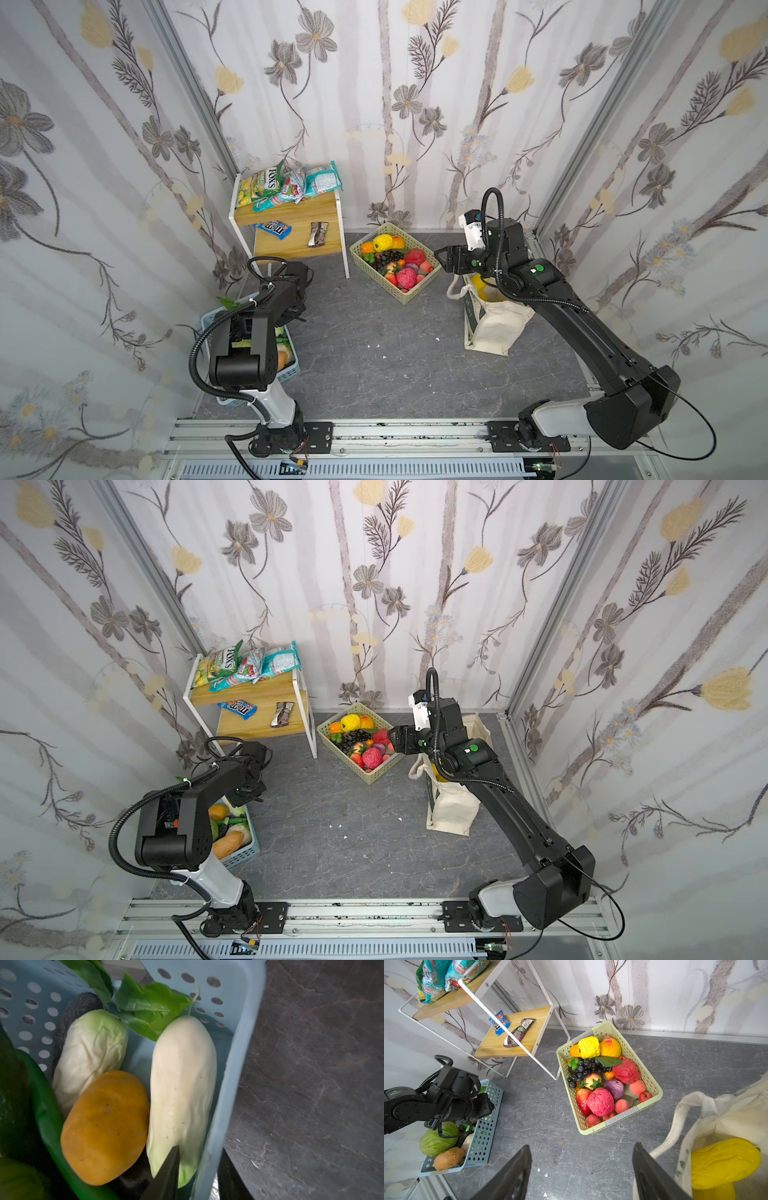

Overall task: Place the food into the grocery bag and tie it
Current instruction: 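Lower the left gripper onto the white radish and grasp it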

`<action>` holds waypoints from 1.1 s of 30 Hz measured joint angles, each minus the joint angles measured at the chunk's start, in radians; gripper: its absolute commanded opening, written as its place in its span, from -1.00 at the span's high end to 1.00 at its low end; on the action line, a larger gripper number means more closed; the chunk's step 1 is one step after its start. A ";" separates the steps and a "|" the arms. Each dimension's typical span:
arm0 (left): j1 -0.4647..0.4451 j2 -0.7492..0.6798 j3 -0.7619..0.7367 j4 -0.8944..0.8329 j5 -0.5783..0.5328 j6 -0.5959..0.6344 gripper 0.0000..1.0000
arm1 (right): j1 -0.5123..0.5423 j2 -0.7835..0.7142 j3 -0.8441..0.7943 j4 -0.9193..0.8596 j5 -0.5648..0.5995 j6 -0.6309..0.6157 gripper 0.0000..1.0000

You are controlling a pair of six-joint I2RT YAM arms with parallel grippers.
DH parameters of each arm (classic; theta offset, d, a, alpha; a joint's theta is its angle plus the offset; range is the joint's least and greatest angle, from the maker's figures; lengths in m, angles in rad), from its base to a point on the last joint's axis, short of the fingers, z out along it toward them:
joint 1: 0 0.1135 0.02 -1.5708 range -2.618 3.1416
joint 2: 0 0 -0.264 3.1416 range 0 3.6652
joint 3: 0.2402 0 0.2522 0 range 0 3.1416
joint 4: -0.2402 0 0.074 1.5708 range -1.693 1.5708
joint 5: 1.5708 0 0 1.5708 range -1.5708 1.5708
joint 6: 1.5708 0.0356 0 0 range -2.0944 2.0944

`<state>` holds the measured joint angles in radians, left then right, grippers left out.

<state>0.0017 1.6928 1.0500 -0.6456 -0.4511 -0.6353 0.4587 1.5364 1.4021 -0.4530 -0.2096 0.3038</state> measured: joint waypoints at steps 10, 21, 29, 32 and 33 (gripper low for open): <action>-0.020 -0.057 -0.041 0.049 0.069 0.009 0.58 | 0.003 -0.001 -0.017 0.003 0.007 -0.002 -0.51; -0.199 -0.109 -0.069 0.080 0.144 0.051 0.59 | 0.002 -0.024 -0.084 0.018 0.037 -0.002 -0.51; -0.382 -0.053 0.019 0.094 0.192 0.042 0.60 | 0.002 -0.025 -0.119 0.050 0.045 0.001 -0.51; -0.439 -0.016 0.061 0.095 0.201 0.041 0.60 | 0.000 -0.032 -0.133 0.055 0.056 0.002 -0.52; -0.455 -0.002 0.077 0.095 0.204 0.041 0.61 | 0.000 -0.038 -0.138 0.055 0.060 0.002 -0.51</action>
<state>-0.4534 1.6913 1.1275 -0.5503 -0.2466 -0.5941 0.4587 1.4986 1.2636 -0.3985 -0.1501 0.3058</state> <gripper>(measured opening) 0.198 0.757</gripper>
